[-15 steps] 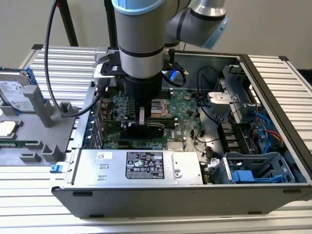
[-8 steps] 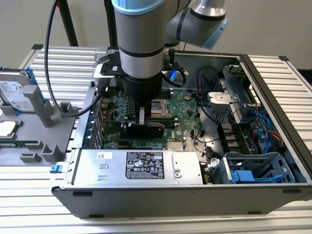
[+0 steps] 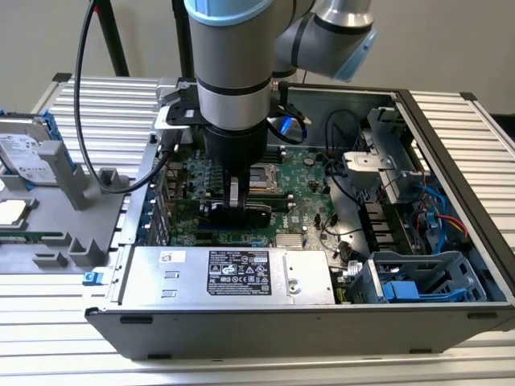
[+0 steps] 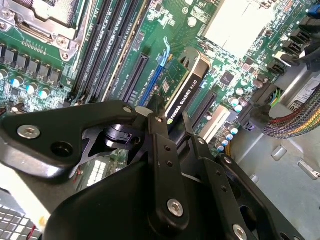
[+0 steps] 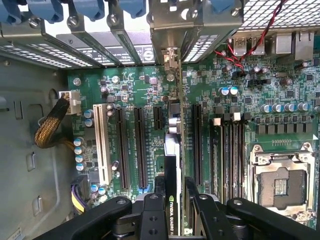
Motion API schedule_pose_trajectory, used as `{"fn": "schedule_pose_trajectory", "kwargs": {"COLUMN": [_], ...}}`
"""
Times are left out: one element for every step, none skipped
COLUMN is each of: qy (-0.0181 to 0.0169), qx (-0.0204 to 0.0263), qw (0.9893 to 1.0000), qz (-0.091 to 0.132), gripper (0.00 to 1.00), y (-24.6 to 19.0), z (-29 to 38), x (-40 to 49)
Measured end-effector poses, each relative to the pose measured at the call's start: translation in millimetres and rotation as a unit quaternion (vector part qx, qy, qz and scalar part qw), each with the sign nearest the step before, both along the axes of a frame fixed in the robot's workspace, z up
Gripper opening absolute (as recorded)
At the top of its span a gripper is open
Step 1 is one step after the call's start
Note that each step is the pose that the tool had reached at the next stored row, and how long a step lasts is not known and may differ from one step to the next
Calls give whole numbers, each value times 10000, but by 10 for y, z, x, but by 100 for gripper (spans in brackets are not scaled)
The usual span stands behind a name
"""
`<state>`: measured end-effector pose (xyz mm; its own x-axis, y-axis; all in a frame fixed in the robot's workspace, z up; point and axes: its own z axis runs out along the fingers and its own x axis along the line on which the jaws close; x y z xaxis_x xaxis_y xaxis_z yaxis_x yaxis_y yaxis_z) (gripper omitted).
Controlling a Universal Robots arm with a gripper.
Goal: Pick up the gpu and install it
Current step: 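Insert the gpu into the slot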
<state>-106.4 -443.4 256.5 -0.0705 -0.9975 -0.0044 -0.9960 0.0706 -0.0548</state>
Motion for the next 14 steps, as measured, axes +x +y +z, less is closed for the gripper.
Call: {"fn": "schedule_pose_trajectory", "kwargs": {"qy": [0, 0, 0, 1, 1, 2, 2, 3, 3, 3, 4, 4, 2, 2], "qx": [-1, -2, -2, -2, -2, -2, -2, -4, -3, -4, -5, -6, -4, -2], "qw": [10000, 10000, 10000, 10000, 10000, 10000, 10000, 10000, 10000, 10000, 10000, 10000, 10000, 10000], "qz": [0, 0, 0, 0, 0, 0, 0, 0, 0, 0, 0, 0, 0, 0], "gripper": [0, 0, 0, 0, 0, 0, 0, 0, 0, 0, 0, 0, 0, 0], "y": [0, 0, 1, 1, 1, 1, 0, 0, 0, 0, 0, -1, 0, 0], "z": [0, 0, 5, 9, 9, 9, 8, 3, -6, -15, -25, -33, -41, -44], "x": [0, 0, 0, 0, 0, 0, 0, 0, 0, 0, 0, 0, 0, 0]}}
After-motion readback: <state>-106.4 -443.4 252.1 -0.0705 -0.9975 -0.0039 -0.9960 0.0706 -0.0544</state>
